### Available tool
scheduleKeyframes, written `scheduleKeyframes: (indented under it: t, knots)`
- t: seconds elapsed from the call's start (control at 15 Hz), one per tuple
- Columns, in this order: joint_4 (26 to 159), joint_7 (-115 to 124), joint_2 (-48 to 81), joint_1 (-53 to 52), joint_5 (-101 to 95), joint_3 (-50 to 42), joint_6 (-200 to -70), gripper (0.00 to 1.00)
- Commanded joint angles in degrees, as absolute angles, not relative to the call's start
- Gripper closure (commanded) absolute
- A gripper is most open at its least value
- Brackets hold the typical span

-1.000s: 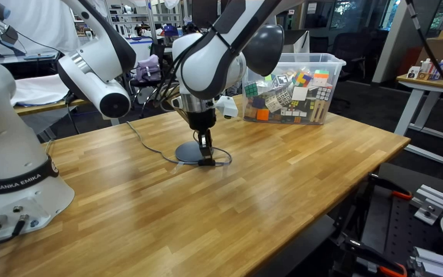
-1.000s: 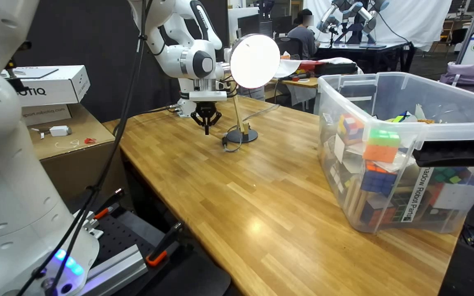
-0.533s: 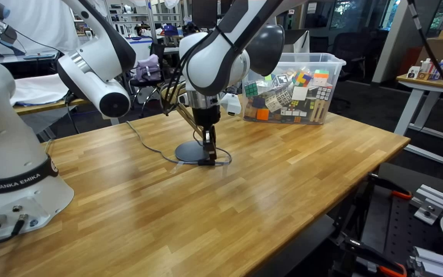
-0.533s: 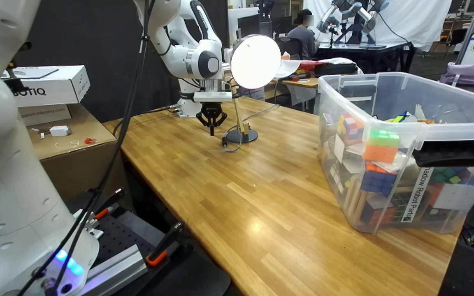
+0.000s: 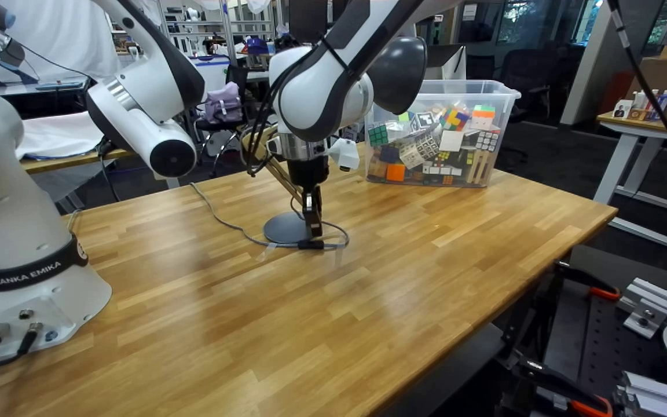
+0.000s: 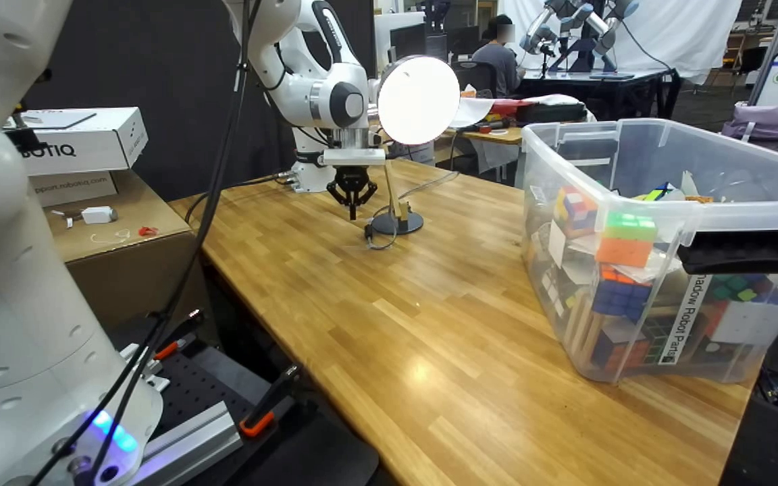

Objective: Put the Rubik's cube in the storage box then switch the desk lamp off and on

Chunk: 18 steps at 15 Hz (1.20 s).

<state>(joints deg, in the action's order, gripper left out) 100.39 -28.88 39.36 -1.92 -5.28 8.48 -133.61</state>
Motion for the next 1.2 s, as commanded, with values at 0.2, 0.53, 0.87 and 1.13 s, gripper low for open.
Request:
scheduleKeyframes:
  t: [0.2,0.53,0.87,1.13]
  knots:
    - [96.3,-29.7,43.2,-0.8,-5.0,9.5,-134.3,1.00]
    - [95.5,-30.2,43.9,-0.7,-5.7,9.3,-134.3,1.00]
    - [95.7,-31.6,44.4,-0.3,-6.1,9.3,-134.1,1.00]
    - [95.7,-33.2,44.5,0.0,-6.2,9.4,-134.0,1.00]
